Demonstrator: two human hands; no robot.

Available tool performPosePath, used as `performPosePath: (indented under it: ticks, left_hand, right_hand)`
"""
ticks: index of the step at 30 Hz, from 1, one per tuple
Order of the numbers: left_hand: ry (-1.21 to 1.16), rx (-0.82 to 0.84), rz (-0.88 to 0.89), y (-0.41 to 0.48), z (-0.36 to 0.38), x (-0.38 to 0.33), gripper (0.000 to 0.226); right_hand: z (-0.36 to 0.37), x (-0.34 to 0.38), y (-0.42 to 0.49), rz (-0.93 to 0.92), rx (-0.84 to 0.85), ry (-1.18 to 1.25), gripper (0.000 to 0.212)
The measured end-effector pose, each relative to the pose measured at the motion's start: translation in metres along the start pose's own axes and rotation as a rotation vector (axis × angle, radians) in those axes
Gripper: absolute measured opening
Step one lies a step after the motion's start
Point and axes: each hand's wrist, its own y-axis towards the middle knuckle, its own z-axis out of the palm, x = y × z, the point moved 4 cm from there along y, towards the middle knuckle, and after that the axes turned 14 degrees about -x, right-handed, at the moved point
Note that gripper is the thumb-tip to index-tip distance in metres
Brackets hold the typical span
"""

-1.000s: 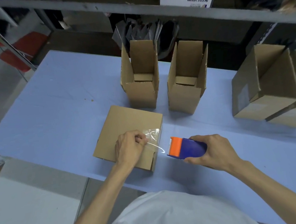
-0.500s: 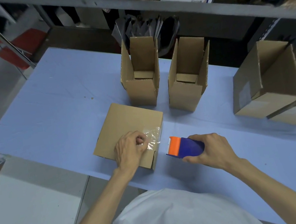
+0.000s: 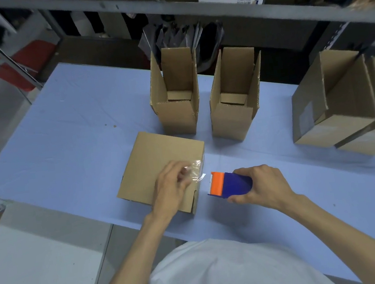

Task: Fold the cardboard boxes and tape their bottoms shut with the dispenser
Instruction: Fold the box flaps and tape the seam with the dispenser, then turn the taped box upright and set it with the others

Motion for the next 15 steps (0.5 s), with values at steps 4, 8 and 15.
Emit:
performPosePath:
  ticks: [4,8,15]
  left_hand:
    - [-0.046,0.129,-0.04,0.001,0.012,0.002,0.027]
    - [0.0,0.099,-0.033,0.002,0.011,0.003,0.031]
    - [0.362,0.297,0.267,0.001,0.017,-0.003,0.01]
  right_hand:
    - [0.011,0.012,0.013,-0.017,0.055,-0.099,0.043]
    - [0.031,0.03,0.022,-0.114,0.115,-0.354,0.031]
    - [0.012,-0.008,0.005,0.096,-0.133,-0.234,0.047]
